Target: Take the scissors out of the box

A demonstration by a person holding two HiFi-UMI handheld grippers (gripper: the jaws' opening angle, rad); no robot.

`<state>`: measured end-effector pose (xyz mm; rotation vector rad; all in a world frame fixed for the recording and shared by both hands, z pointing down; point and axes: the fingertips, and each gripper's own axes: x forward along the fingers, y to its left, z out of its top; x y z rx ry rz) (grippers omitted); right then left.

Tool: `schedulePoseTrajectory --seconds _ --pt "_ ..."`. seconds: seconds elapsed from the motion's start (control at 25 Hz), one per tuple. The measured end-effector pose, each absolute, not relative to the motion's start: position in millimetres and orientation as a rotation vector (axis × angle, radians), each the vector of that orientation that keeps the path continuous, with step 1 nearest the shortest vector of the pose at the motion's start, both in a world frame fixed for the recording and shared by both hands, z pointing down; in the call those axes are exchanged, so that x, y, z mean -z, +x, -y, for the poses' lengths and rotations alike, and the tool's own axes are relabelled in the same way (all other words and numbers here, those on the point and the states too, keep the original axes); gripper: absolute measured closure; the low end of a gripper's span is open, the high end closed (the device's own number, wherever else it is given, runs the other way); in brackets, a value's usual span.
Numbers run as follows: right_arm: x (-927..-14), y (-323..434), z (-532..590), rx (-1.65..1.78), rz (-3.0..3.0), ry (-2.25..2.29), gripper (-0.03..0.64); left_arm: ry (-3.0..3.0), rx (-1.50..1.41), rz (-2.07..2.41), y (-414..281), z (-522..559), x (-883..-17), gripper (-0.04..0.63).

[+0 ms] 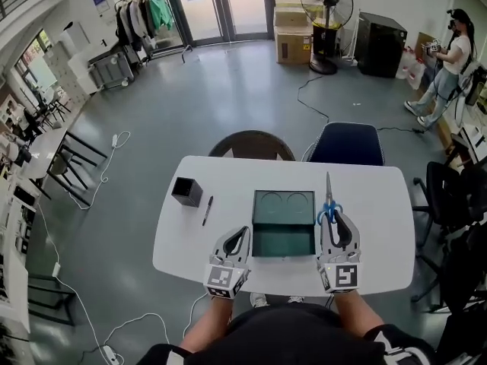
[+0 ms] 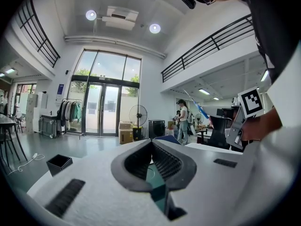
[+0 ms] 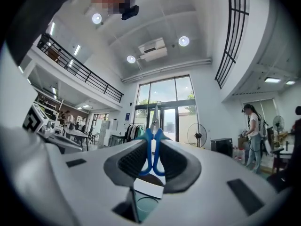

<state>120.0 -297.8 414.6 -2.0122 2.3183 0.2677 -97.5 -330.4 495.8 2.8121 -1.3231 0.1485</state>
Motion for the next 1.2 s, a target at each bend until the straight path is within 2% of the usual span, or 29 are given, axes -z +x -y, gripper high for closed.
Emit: schedulePoseTrajectory --seconds 0.44,1.2 --pt "-410 127 295 -0.371 -2.344 -2.051 0.525 2.806 -0.166 1.321 -94 333 -501 0.583" --pt "-414 123 290 -0.310 -2.387 -2.035 0.525 2.788 -0.209 1.300 -87 327 -507 0.583"
